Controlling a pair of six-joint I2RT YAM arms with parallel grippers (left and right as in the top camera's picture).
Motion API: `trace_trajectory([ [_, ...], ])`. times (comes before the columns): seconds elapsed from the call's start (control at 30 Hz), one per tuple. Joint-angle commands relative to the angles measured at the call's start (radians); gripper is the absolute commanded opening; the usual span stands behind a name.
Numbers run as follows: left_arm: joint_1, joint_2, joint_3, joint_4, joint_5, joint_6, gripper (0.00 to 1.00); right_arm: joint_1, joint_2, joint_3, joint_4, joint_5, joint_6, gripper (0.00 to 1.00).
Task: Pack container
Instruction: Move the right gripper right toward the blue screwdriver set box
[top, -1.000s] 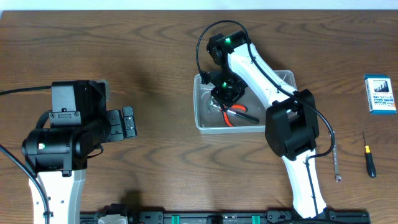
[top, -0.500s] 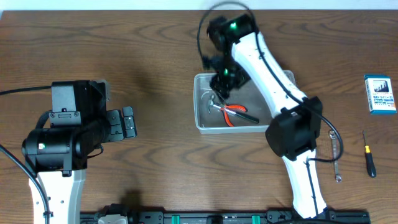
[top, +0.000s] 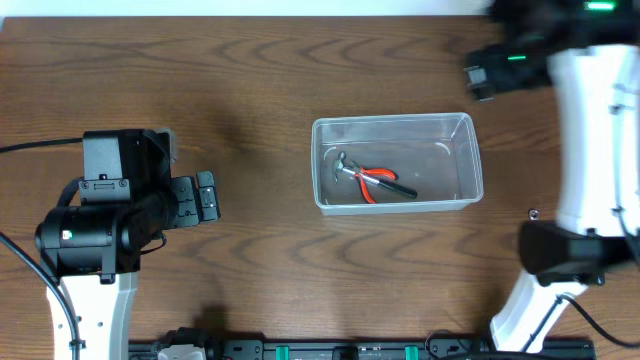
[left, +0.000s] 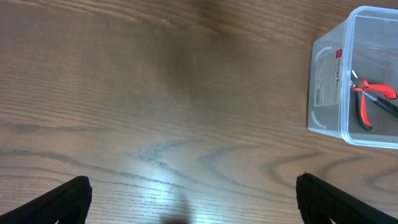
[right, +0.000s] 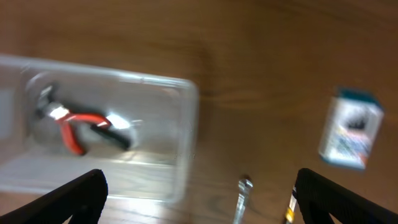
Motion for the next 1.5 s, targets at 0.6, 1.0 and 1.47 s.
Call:
trace_trajectory([
  [0.6, 0.005, -0.002, 0.013, 0.0, -0.016, -0.009, 0.98, -0.525, 0.076, -0.01, 0.089, -0.026, -0.394, 0.99],
  [1.0, 0.005, -0.002, 0.013, 0.0, -0.016, -0.009, 0.98, -0.624, 0.364, -0.01, 0.168, -0.117, -0.406, 0.99],
  [1.47, 0.005, -0.002, 0.013, 0.0, -0.016, -0.009, 0.98, -0.621, 0.539, -0.01, 0.308, -0.013, -0.378, 0.99],
])
